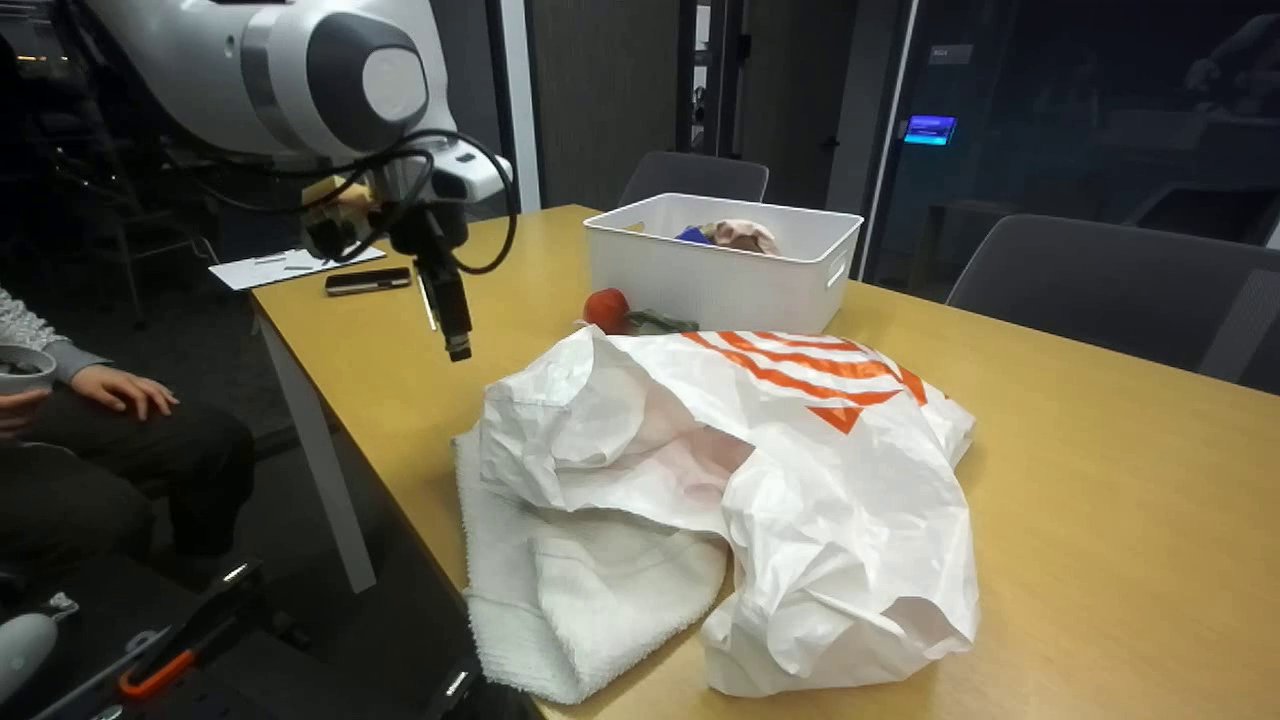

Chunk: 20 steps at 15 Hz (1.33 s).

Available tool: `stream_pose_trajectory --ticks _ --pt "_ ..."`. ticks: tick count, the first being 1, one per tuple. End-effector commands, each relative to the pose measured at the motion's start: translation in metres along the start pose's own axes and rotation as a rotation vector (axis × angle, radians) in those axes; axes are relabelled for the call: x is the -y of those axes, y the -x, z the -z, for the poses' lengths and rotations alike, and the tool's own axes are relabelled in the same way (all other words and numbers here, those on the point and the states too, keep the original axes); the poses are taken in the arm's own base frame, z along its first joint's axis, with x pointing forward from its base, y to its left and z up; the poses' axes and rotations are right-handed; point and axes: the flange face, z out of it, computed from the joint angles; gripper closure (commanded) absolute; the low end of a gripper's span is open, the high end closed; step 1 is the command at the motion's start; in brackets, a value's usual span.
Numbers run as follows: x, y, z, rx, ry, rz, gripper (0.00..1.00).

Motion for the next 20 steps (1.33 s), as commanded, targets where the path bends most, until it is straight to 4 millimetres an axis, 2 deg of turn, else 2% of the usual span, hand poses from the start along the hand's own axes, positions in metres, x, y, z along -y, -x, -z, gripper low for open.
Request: stream_pose_trajectory --ticks 1,3,5,8,12,20 --pt "-0.001 -0.007 -0.028 0.155 0.013 0.090 0.00" --pt "-0.012 -0.015 -0.038 0.201 0.062 0.129 0.00" --pt "-0.024 -0.030 -0.042 0.178 0.151 0.156 0.00" --pt "-0.036 -0.052 -0.045 0.176 0.189 0.177 0.00" --pt "-0.042 -0.069 -0.055 0.198 0.135 0.183 0.00" --pt "-0.042 -0.099 -0.072 0.276 0.043 0.190 0.00"
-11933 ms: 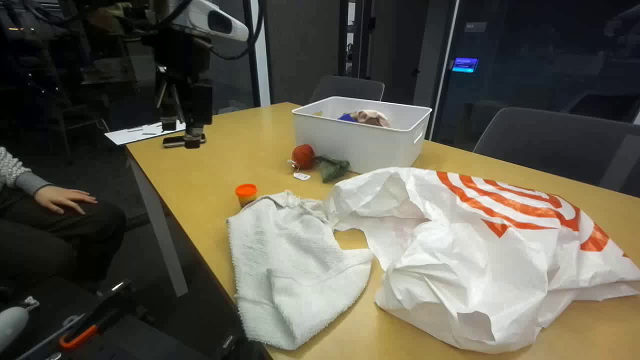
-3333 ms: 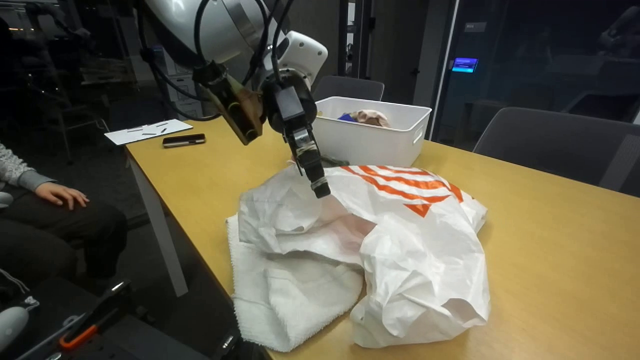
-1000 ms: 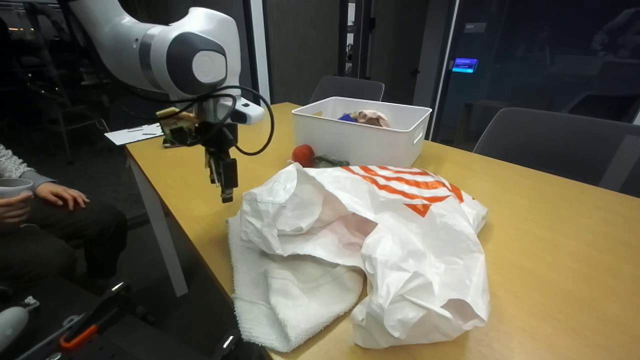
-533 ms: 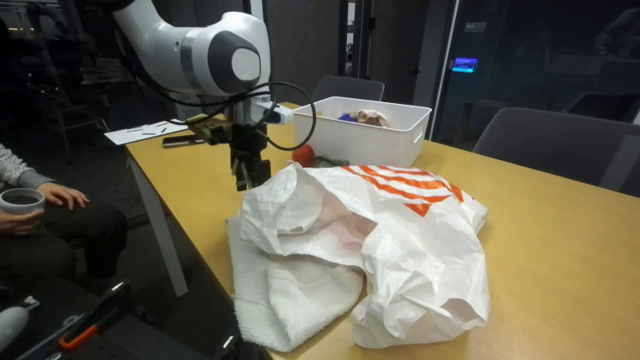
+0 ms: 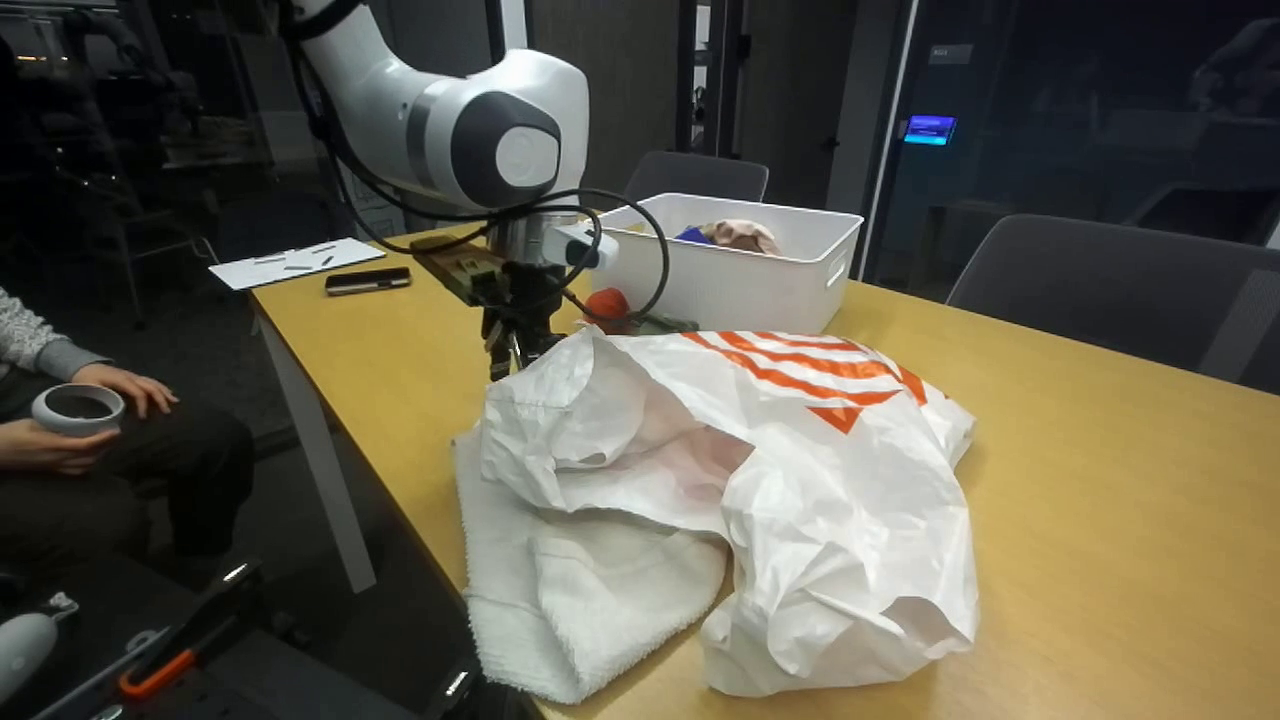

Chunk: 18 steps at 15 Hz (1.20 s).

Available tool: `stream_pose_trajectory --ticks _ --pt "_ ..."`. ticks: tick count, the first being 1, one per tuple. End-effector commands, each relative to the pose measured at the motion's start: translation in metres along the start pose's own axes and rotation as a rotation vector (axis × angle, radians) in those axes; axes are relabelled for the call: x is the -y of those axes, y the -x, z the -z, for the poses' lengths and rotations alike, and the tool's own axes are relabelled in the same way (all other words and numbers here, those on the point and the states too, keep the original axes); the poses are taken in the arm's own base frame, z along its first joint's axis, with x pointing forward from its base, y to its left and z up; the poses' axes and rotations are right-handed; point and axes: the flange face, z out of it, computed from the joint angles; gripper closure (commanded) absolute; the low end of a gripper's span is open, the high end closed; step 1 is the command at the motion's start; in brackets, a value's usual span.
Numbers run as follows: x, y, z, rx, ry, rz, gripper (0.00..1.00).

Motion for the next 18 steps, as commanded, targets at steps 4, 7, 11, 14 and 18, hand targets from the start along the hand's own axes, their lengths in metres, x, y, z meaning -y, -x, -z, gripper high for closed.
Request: stream_pose_trajectory --ticks 4,7,11,14,18 --pt "0.003 -0.025 -0.005 0.069 -0.054 -0.032 0.00" --pt "0.004 -0.033 -0.011 0.097 -0.068 -0.081 0.00" --pt "-0.003 -0.042 -0.017 0.083 -0.021 -0.131 0.25" --pt "-0.008 -0.048 -0.018 0.045 0.034 -0.160 0.44" --pt "-0.009 -0.051 -0.017 0.022 0.094 -0.176 0.74"
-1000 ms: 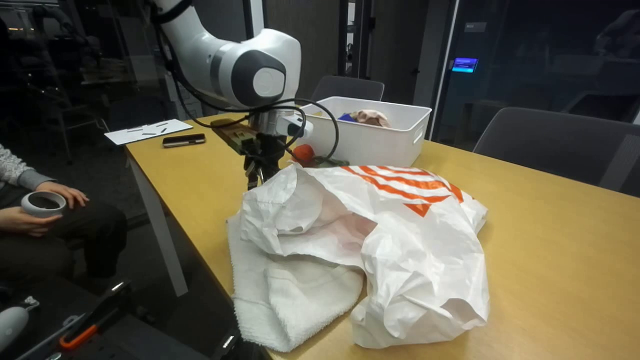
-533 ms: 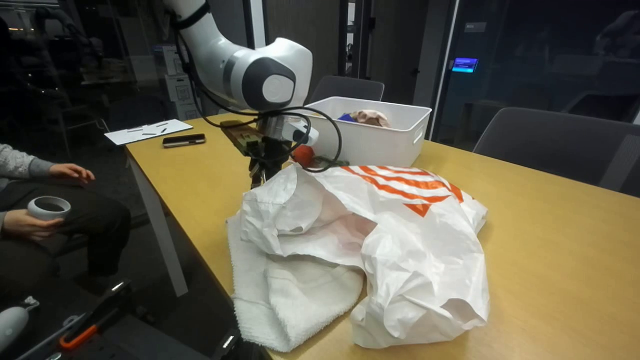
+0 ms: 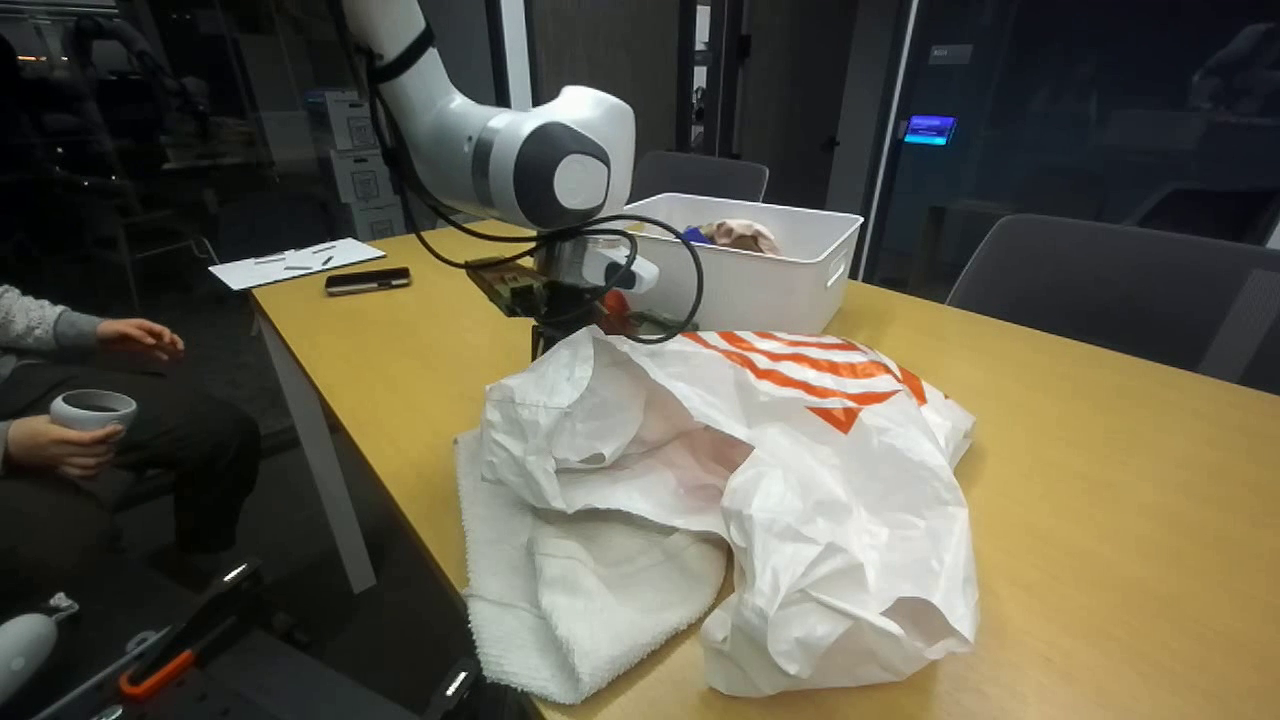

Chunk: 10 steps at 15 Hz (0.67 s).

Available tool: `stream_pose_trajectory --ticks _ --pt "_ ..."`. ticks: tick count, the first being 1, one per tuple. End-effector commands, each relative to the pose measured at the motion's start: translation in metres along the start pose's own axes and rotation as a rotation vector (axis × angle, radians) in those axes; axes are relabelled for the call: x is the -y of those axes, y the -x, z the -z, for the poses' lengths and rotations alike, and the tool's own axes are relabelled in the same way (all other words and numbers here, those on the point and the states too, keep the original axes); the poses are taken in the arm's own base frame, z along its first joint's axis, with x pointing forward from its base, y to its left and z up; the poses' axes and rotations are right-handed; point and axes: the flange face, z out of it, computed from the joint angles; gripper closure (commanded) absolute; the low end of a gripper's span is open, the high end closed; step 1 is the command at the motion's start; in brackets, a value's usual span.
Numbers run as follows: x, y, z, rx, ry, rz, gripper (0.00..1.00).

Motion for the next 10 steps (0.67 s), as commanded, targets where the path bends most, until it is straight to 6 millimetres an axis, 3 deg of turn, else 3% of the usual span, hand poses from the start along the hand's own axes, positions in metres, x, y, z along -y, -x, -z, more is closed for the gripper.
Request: stream_pose_trajectory --ticks 1,3,6,10 --pt "0.008 -0.004 0.005 -0.024 0.033 -0.026 0.83" --pt "0.015 0.000 0.010 -0.018 -0.016 -0.011 0.96" --pt "0.035 0.011 0.025 -0.033 -0.069 0.067 1.00" --pt "0.072 0.032 0.060 -0.071 -0.199 0.234 0.96"
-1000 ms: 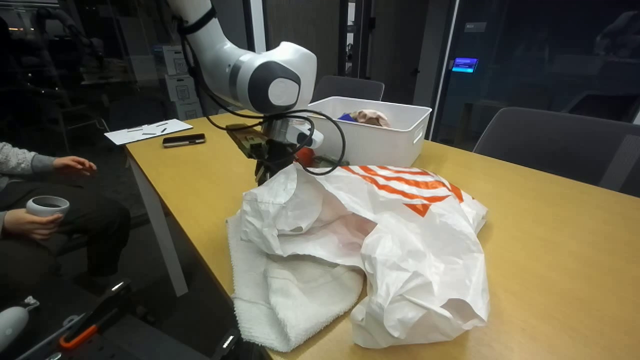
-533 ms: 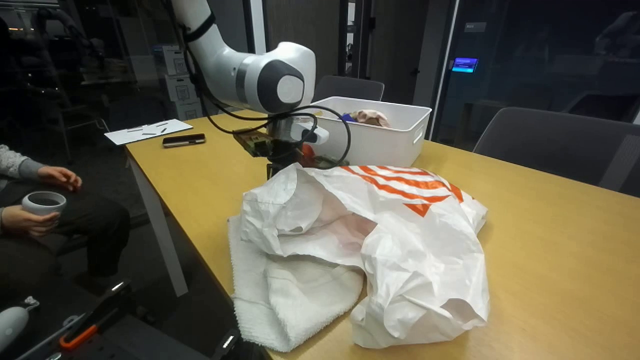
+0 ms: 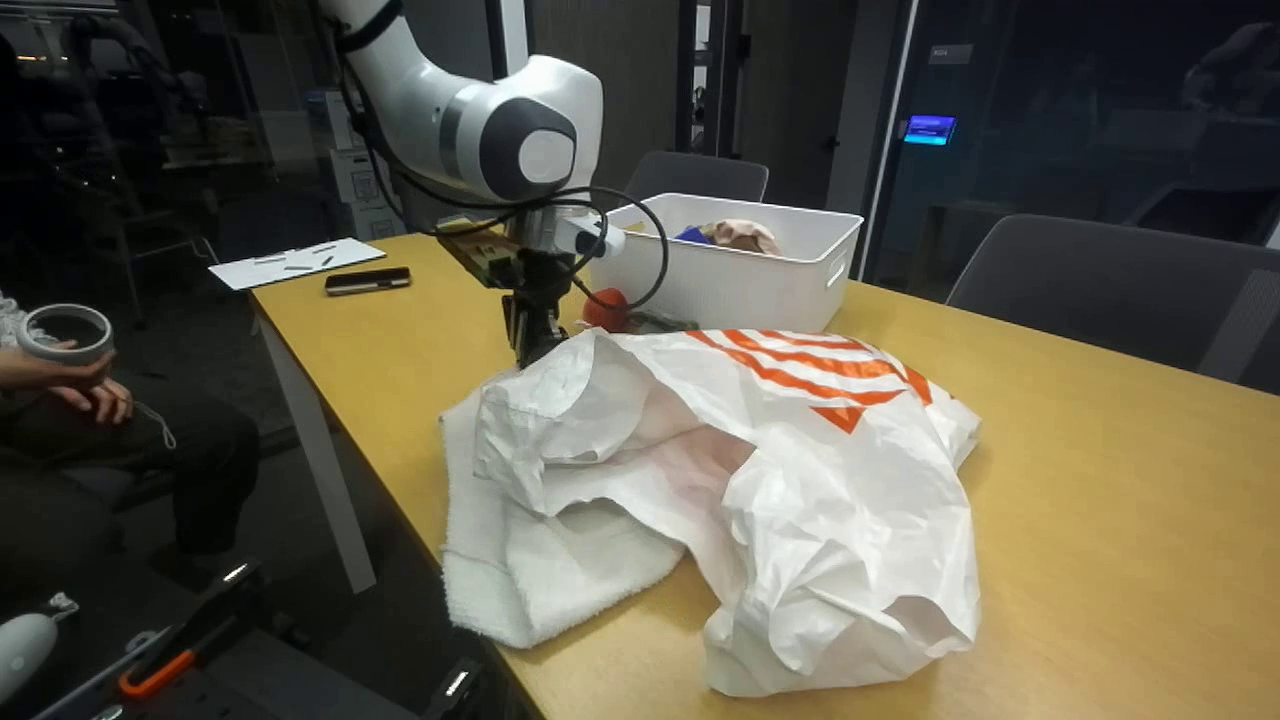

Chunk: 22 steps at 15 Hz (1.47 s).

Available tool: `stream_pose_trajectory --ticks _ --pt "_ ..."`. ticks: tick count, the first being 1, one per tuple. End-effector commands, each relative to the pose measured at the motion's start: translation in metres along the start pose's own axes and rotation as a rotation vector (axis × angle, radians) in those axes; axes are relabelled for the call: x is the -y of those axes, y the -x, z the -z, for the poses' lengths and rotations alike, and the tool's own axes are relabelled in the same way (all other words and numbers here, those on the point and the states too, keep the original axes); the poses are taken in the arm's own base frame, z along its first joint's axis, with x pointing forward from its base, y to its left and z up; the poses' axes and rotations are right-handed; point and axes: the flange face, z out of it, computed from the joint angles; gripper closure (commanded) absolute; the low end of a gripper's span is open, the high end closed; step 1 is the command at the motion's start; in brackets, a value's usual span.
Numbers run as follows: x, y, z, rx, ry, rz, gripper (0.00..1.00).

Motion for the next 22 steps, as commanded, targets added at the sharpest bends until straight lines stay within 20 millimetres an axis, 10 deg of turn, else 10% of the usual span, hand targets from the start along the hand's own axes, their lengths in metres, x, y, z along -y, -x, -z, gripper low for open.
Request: stream_pose_trajectory --ticks 1,13,22 --pt "0.036 0.015 0.041 -0.046 -0.117 0.152 0.96" --pt "0.110 0.075 0.164 -0.207 -0.316 0.641 0.95" --pt "0.047 0.072 0.121 -0.037 -0.077 0.376 0.95"
